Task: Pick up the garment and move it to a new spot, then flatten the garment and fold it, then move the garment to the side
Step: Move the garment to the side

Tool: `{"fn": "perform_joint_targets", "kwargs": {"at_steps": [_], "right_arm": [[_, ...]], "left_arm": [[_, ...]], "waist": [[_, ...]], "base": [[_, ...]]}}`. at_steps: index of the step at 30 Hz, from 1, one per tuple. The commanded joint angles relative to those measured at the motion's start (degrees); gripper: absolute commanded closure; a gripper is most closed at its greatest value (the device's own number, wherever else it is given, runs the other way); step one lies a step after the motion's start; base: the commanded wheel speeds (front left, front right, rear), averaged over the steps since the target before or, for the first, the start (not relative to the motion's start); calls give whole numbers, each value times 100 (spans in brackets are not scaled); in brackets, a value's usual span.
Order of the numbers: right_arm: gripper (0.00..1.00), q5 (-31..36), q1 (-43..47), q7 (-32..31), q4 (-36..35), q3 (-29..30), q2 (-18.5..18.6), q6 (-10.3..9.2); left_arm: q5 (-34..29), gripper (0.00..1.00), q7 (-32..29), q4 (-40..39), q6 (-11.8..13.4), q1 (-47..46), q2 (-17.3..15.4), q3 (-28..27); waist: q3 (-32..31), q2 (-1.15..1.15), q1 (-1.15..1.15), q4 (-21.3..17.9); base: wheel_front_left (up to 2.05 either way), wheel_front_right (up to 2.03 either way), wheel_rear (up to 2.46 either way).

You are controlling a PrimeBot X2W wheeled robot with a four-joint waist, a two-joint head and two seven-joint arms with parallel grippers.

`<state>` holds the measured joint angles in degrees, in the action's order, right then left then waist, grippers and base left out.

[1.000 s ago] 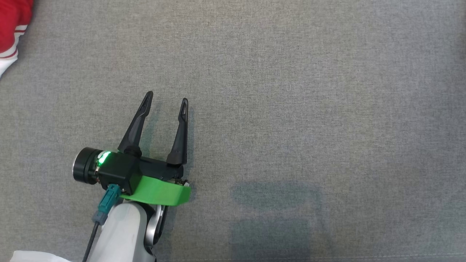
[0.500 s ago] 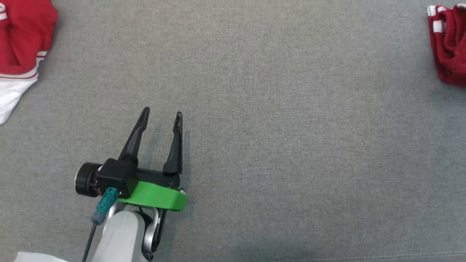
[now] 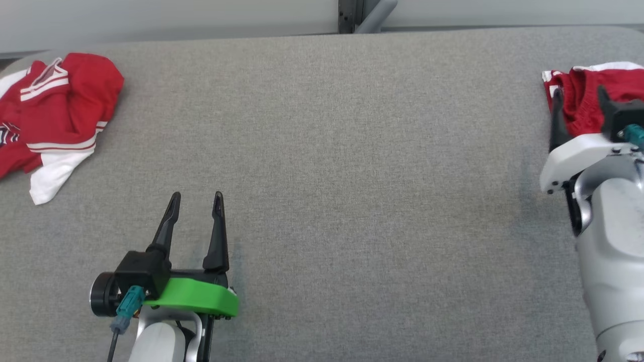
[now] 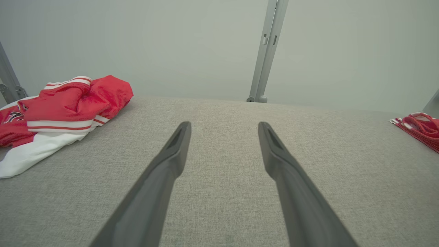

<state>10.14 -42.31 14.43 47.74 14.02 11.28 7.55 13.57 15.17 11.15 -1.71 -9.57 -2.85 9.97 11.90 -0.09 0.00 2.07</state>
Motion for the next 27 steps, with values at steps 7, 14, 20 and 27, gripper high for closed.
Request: {"fn": "perform_joint_targets", "kwargs": {"at_steps": [7, 14, 20, 27], "right_arm": [[0, -390, 921, 76, -763, -408, -528, -11], [0, -850, 2083, 77, -2034, -728, -808, -11], [0, -1372, 2846, -2, -2775, -1034, -836, -11], [0, -1745, 3562, -90, -3412, -1222, -831, -11]], "left_arm": [[25, 0, -4, 100, 39, 350, -9, -226], [17, 0, -4, 142, 15, 650, -9, -388], [26, 0, -4, 152, -14, 820, -9, -444], [-15, 0, -4, 178, -21, 989, -8, -462]], "waist": [[-650, 9, 0, 69], [-905, 9, 0, 143], [-1044, 9, 0, 197], [-1128, 9, 0, 256]], "base": [[0, 0, 0], [0, 0, 0], [0, 0, 0], [0, 0, 0]]}}
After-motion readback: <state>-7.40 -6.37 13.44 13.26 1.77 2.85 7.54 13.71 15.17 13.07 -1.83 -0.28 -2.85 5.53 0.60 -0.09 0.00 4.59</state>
